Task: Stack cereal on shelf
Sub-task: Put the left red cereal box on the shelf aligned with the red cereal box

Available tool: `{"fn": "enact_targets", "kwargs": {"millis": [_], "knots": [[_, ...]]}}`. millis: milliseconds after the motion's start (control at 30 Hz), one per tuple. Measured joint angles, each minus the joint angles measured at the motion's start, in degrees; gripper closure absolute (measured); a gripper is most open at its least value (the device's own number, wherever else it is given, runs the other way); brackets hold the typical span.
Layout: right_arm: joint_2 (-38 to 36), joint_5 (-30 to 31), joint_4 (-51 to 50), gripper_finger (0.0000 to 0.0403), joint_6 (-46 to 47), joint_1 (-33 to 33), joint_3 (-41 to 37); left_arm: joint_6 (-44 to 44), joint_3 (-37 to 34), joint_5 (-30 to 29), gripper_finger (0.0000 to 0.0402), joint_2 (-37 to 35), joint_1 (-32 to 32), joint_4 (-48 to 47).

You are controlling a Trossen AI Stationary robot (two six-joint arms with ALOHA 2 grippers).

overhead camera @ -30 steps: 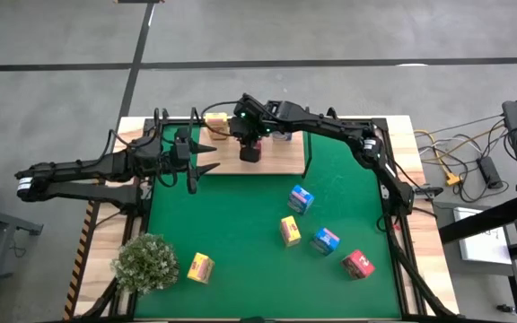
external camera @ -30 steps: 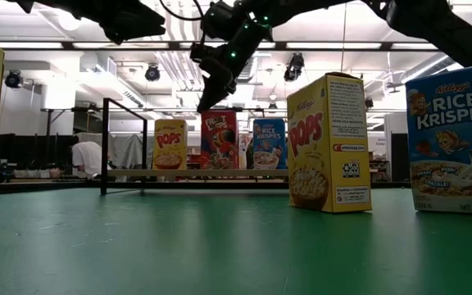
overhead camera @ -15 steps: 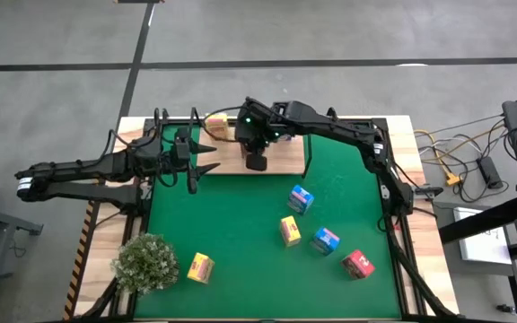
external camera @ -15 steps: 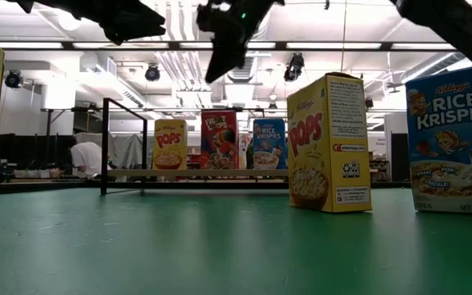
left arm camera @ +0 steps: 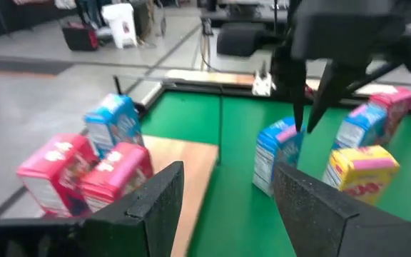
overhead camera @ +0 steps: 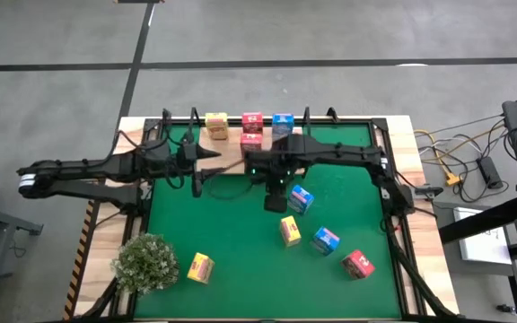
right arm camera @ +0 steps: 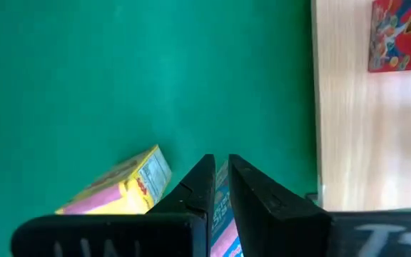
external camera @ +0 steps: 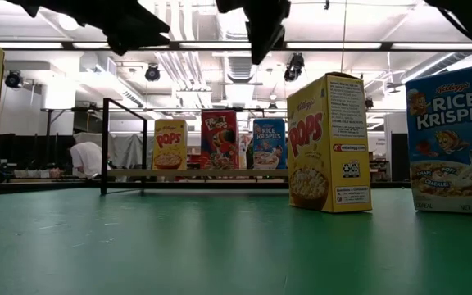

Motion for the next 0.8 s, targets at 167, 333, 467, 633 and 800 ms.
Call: {"fn": "enact_targets", "kwargs": {"millis": [167,333,467,633,800], "knots": [[-0.15,8.77,0.7,0.0372,-1.52,3.74,-0.73,-2.15,-0.25,0.05,0.0205,3.07,-1.1,0.13],[-1.0,12.11,5.25,0.0372,-5.75,4.06,-5.19,-2.27,-0.23,-0.05,0.0205,5.66,-1.17,0.33],[-4.13,12.09,9.25,0.0372,-8.67,1.97,-11.71,-2.05,0.13,-0.15,0.0205,7.6,-1.15,0.75],[-10.46,12.25,26.42,0.0372,-12.74,-1.18,-25.32,-0.92,0.18,-3.06,0.0205,10.16,-1.1,1.0],[-17.22,12.02,49.82,0.0372,-15.64,-4.52,-41.63,-0.15,0.21,-3.16,0.0205,12.02,-1.1,0.27]]}}
